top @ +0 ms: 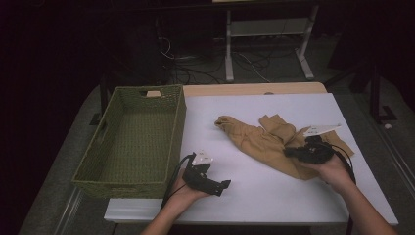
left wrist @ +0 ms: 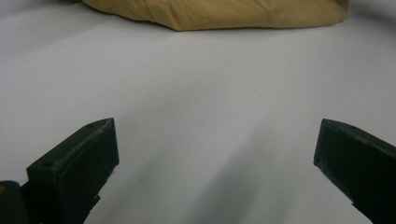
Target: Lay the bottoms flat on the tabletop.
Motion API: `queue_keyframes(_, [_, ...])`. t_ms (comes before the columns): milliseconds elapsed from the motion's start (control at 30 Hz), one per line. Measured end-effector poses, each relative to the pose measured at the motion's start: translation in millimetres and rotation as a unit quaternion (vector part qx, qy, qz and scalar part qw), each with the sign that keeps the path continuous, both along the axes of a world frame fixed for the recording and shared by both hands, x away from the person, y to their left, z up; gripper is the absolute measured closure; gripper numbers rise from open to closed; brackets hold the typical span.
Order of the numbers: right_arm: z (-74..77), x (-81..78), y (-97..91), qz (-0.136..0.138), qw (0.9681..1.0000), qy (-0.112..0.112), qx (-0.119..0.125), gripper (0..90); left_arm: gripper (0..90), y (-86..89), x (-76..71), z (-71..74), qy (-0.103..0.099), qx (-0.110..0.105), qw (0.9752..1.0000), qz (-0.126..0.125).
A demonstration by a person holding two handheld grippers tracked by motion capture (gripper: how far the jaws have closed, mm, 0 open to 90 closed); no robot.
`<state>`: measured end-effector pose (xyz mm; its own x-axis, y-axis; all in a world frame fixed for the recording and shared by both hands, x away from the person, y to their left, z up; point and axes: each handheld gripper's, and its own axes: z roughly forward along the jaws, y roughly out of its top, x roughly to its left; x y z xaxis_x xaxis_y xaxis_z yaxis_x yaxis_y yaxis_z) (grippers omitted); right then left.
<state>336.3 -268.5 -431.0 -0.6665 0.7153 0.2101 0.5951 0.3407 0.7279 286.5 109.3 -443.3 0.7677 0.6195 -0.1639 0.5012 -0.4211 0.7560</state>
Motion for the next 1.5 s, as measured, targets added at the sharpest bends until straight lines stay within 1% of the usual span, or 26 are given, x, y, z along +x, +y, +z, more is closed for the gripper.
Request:
queue_keyframes(300, [5.7,1.6,6.4,0.001,0.9999,-0.013,0.007,85.9,0.2,0.5,0.3,0.7,-0.001,-0.001,1.0000,0.000])
queue_keyframes(533, [9.9,4.1,13.8,0.008,0.9997,-0.022,0.009,86.1,0.3,-0.1,-0.2,1.3,-0.002,-0.003,1.0000,0.000])
queue_keyframes(700, [14.2,6.4,19.6,0.013,0.9993,-0.031,0.016,86.1,0.2,-0.5,-0.1,1.3,-0.003,-0.001,1.0000,-0.003])
queue_keyframes(833, [16.3,6.8,23.7,0.015,0.9991,-0.034,0.019,86.2,0.3,-0.8,-0.2,1.3,-0.003,-0.002,1.0000,-0.004])
queue_keyframes(1033, [19.2,8.5,32.8,0.022,0.9988,-0.039,0.022,86.1,0.2,-1.3,-0.4,1.6,-0.003,-0.002,1.0000,-0.003])
queue_keyframes(1267, [23.0,14.0,45.6,0.032,0.9983,-0.046,0.020,86.2,0.2,-1.5,-0.5,1.8,-0.003,-0.003,1.0000,-0.004])
queue_keyframes(1500, [27.2,19.4,61.9,0.042,0.9975,-0.054,0.018,86.2,0.2,-1.2,-0.1,1.8,-0.003,-0.002,1.0000,-0.005])
